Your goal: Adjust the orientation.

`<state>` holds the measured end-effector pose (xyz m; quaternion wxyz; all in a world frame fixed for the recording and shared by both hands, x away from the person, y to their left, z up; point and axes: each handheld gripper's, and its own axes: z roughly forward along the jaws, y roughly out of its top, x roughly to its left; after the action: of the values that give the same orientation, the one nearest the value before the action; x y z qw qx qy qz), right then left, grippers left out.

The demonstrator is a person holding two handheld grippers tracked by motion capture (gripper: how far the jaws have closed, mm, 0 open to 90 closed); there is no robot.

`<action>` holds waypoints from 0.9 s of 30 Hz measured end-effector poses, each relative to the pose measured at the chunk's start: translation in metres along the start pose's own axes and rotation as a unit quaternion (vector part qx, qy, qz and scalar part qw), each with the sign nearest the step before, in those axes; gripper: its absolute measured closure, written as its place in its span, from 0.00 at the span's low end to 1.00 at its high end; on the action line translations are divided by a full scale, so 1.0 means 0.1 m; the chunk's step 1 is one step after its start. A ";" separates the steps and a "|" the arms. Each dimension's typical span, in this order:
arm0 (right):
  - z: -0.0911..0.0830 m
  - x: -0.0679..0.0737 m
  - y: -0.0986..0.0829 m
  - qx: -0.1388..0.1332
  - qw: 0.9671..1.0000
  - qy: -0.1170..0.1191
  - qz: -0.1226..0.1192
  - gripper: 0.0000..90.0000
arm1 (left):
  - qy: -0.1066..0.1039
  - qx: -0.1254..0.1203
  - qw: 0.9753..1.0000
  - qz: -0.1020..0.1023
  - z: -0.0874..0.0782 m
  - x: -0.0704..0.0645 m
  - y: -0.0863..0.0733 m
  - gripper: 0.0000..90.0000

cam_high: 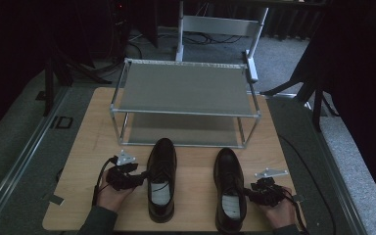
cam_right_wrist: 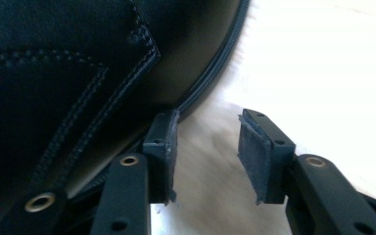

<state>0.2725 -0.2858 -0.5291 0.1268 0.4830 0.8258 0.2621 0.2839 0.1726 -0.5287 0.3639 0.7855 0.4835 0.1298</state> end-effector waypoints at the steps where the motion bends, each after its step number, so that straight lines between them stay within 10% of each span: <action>1: 0.01 0.01 0.02 0.000 1.000 0.000 -0.001 0.68 | -0.007 0.003 1.000 0.000 0.01 0.01 -0.01 0.52; 11: 0.10 0.13 0.13 -0.004 1.000 0.004 -0.005 0.68 | -0.037 0.018 0.999 0.011 0.08 -0.03 -0.03 0.70; 22: -0.17 0.18 -0.22 0.024 0.997 0.066 -0.025 0.61 | -0.039 0.031 0.998 0.034 0.12 -0.18 -0.02 0.82; 27: -0.18 0.27 -0.14 0.019 0.999 0.034 -0.037 0.63 | -0.062 0.036 0.997 0.039 0.11 -0.23 -0.05 0.84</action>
<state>0.2406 -0.2740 -0.5209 0.0986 0.4449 0.8521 0.2576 0.2750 0.1498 -0.5368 0.3597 0.8230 0.4327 0.0775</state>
